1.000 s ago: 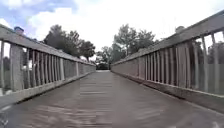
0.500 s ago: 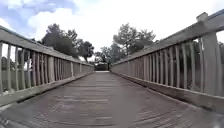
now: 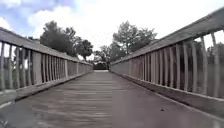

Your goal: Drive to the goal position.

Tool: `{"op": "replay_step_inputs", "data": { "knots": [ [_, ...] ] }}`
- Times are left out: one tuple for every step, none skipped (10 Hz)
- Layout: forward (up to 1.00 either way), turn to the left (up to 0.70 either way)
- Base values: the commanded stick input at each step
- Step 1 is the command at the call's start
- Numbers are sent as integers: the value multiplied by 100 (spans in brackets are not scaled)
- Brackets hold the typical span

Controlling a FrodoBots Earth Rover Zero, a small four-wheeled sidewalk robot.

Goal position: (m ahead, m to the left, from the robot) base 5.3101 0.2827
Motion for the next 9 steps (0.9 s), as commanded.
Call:
{"op": "replay_step_inputs", "data": {
  "knots": [
    [100,0],
    [100,0],
    [100,0],
    [100,0],
    [100,0],
    [100,0],
    [100,0],
    [100,14],
    [100,27]
  ]
}}
